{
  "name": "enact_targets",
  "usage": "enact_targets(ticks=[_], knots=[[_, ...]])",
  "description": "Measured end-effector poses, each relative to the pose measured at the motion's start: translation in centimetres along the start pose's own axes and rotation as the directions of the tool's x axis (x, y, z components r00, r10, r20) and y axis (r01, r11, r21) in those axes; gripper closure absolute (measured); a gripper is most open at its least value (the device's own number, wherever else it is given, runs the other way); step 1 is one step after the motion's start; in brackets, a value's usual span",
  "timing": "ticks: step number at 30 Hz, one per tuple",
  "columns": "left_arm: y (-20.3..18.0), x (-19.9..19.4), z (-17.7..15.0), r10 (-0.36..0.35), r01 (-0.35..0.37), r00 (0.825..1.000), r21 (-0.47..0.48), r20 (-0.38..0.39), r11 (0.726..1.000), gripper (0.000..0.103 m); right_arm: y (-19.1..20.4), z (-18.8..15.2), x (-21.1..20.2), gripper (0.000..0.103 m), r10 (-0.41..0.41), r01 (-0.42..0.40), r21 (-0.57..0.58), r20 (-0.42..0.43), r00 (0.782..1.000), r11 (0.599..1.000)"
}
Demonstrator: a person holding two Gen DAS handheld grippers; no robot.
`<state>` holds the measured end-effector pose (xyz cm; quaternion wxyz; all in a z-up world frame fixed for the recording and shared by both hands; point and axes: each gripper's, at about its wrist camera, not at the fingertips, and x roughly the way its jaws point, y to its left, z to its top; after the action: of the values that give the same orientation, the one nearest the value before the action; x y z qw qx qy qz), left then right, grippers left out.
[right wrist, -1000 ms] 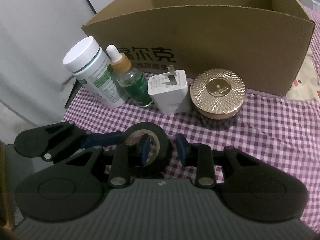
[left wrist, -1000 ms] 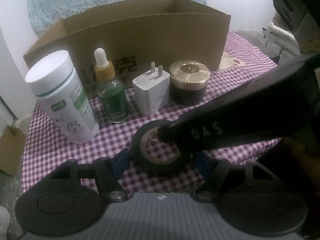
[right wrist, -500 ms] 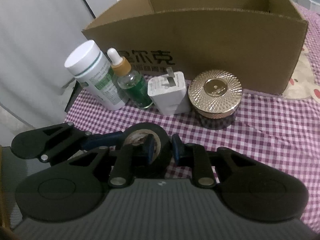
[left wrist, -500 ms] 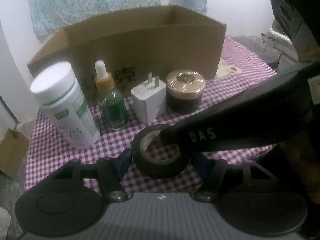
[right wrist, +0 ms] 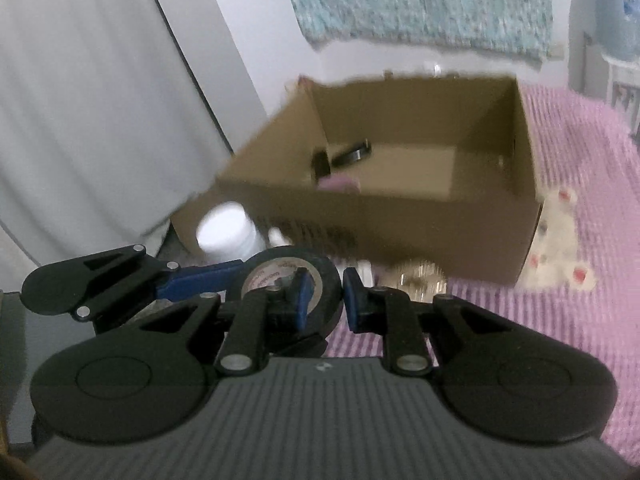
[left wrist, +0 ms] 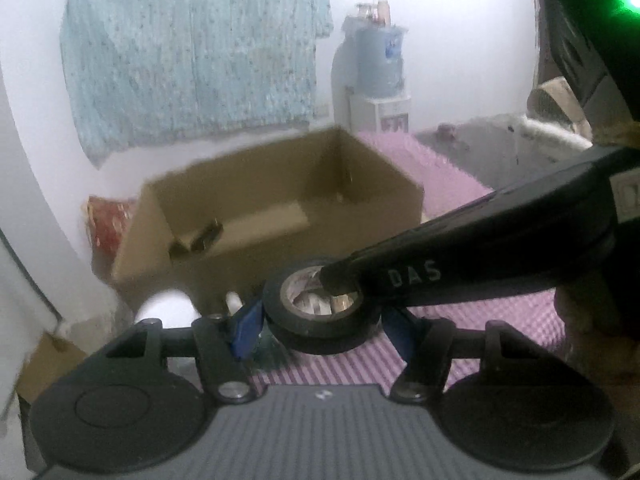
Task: Organize rigid objects
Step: 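Lift the black tape roll with the right gripper and carry it over the box, then open the right gripper to drop the tape roll into the box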
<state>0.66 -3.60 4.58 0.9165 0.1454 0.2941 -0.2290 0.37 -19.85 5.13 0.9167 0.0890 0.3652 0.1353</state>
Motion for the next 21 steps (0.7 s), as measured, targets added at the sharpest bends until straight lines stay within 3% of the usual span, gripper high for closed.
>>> enact_targets(ticks=[5, 10, 16, 21], knots=[[0.7, -0.1, 4.2, 0.014, -0.015, 0.999, 0.019, 0.034, 1.000, 0.037, -0.2, 4.1, -1.8, 0.086, 0.011, -0.009, -0.031, 0.053, 0.999, 0.999], [2.6, 2.2, 8.3, -0.012, 0.012, 1.000, -0.010, -0.002, 1.000, 0.037, -1.6, 9.7, -1.2, 0.085, 0.033, -0.032, -0.031, 0.034, 0.999, 0.999], [5.9, 8.6, 12.6, -0.051, 0.043, 0.989, -0.060, -0.142, 0.997, 0.037, -3.4, 16.2, 4.5, 0.085, 0.039, -0.039, 0.001, -0.089, 0.995, 0.999], [8.6, 15.8, 13.8, -0.113, 0.067, 0.946, -0.157, -0.303, 0.985, 0.037, -5.8, 18.9, 11.5, 0.085, 0.039, -0.027, 0.058, -0.220, 0.975, 0.998]])
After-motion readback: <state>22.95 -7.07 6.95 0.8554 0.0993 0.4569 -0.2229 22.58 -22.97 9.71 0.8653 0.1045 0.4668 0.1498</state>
